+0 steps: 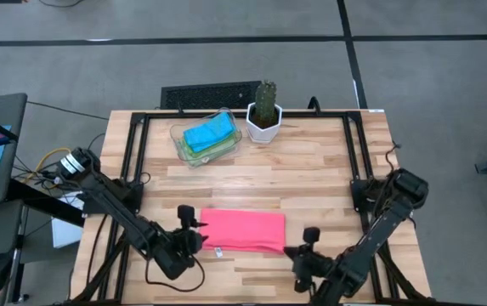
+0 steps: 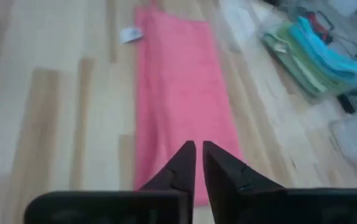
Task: Fold microfiber towels
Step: Fold the pink microfiber towel
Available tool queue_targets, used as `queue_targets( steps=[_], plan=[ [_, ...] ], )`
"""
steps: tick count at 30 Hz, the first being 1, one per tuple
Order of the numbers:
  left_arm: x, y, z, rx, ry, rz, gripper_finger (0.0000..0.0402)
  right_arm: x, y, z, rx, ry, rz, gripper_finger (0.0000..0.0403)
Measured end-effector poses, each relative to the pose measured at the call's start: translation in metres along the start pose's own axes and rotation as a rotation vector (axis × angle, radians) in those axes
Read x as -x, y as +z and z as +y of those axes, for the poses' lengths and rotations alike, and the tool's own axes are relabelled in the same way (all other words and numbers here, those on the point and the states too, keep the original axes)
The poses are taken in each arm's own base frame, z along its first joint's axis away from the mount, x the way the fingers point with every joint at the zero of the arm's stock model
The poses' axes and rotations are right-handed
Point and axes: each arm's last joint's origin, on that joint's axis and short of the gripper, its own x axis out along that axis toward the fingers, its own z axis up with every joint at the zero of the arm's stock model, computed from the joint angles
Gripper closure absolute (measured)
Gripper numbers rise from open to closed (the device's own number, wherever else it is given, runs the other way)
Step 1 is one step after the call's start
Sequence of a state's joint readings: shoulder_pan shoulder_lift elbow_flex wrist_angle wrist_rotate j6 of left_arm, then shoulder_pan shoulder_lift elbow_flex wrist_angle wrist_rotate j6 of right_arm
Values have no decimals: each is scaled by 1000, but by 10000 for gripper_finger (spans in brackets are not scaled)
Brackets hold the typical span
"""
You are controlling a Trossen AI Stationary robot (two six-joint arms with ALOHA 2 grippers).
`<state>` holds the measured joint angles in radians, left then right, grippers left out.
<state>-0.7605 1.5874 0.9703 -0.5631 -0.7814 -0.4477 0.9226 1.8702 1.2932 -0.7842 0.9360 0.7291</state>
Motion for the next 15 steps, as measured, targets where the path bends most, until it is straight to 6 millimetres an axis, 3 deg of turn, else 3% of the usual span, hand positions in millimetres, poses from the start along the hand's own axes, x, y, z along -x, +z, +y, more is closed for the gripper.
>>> queue_targets(
  steps=[6, 9, 15],
  plan=[
    [-24, -18, -5, 126, -54, -188, 320, -33, -27, 6, -170, 49, -111, 391],
    [-35, -36, -5, 192, -147, -244, 382, -49, -38, 5, -233, 123, -138, 389],
    [-41, -55, -5, 279, -216, -246, 392, -71, -57, -2, -295, 135, -146, 388]
  ],
)
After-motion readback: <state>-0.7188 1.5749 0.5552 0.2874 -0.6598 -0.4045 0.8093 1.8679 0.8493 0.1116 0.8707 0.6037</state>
